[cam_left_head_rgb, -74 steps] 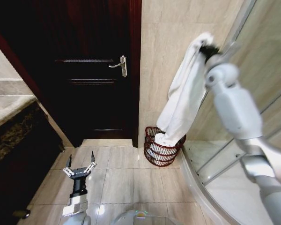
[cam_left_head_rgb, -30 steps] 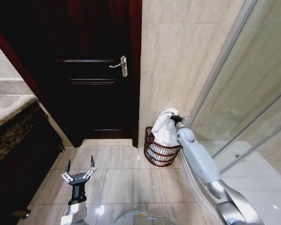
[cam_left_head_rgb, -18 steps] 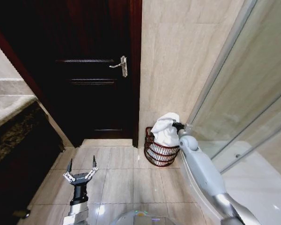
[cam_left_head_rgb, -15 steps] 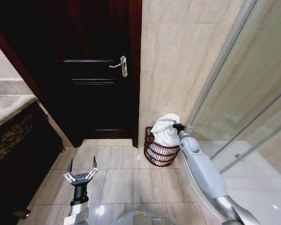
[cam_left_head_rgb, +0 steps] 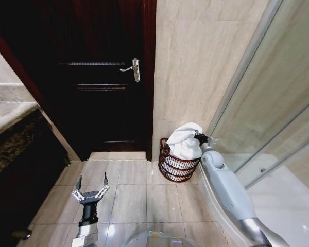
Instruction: Discard the used towel into the hamper.
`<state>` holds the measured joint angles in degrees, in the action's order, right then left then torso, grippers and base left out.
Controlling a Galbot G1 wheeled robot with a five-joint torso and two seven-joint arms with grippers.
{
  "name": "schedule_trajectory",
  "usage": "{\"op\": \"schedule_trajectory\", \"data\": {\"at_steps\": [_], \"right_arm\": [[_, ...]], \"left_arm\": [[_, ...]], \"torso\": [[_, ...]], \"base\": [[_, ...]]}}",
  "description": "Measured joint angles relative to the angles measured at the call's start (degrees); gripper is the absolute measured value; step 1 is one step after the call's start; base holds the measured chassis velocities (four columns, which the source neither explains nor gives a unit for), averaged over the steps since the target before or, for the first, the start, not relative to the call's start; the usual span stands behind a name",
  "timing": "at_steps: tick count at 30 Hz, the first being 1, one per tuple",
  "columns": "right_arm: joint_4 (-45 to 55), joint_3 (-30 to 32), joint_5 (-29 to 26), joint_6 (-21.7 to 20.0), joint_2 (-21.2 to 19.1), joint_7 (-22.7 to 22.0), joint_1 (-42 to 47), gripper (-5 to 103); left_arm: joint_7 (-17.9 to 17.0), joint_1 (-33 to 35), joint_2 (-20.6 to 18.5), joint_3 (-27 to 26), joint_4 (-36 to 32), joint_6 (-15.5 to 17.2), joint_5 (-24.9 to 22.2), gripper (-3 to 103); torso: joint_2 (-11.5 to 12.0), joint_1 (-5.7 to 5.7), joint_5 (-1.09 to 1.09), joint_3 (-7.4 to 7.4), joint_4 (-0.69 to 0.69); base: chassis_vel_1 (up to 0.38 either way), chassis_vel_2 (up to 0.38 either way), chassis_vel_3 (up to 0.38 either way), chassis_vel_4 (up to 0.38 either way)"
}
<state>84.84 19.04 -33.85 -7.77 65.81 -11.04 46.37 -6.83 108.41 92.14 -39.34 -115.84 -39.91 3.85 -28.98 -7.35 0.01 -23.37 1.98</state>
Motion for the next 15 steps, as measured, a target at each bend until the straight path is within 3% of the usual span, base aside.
{"op": "schedule_trajectory", "data": {"at_steps": [5, 15], "right_arm": [[0.8, 1.5, 0.0, 0.0, -0.7, 2.3, 1.6, 5], [3.6, 3.2, 1.7, -0.3, -0.5, 2.3, 4.9, 5]], "left_arm": [[0.1, 0.0, 0.0, 0.3, 0.1, -0.1, 0.8, 100], [0.3, 0.2, 0.0, 0.6, -0.3, -0.3, 1.1, 100]], "torso": [[1.4, 0.56, -0.01, 0.79, 0.0], [3.9, 1.49, -0.01, 2.43, 0.0]], "base": [[0.0, 0.0, 0.0, 0.0], [0.0, 0.0, 0.0, 0.0]]}}
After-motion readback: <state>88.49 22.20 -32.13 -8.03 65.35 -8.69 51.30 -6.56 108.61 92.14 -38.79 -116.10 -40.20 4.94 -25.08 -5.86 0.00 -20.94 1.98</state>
